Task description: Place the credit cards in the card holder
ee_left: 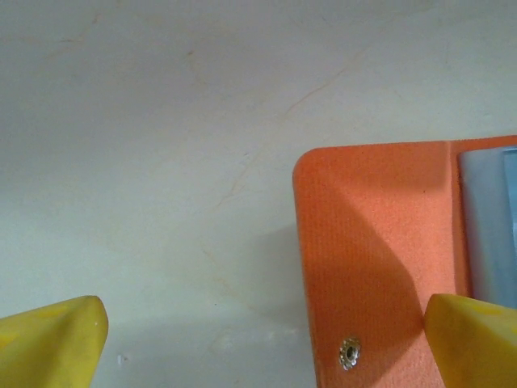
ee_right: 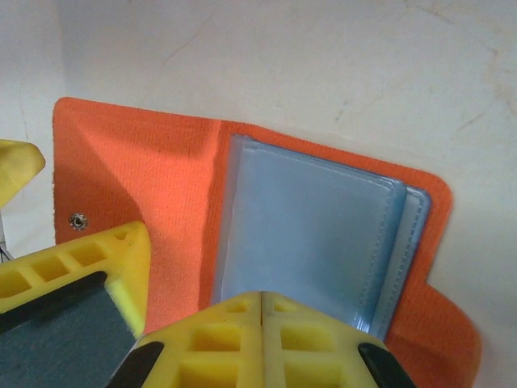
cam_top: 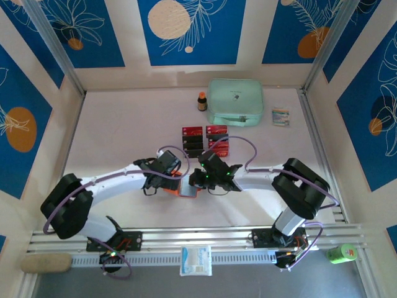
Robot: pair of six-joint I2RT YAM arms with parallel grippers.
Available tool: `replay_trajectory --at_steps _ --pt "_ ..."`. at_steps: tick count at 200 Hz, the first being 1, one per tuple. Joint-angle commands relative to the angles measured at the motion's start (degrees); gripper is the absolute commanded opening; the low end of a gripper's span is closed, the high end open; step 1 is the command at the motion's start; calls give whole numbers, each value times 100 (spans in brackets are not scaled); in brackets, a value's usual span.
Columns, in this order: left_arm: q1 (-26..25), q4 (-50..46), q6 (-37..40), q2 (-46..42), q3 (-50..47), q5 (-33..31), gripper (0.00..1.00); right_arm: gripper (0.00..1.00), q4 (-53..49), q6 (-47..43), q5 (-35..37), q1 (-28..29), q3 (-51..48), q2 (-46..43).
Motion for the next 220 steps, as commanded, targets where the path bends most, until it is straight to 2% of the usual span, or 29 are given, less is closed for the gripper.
replay_trajectory --at_steps 1,73,147,220 --pt "54 15 -162 -85 -143 22 100 0 137 34 -145 45 101 72" --pt "54 412 -539 -89 -643 188 100 0 155 -77 -338 74 364 276" --pt "76 338 -411 -94 -512 101 100 0 184 -70 -343 102 362 527" --pt "349 696 -698 -103 -172 1196 100 0 430 140 -243 176 -92 483"
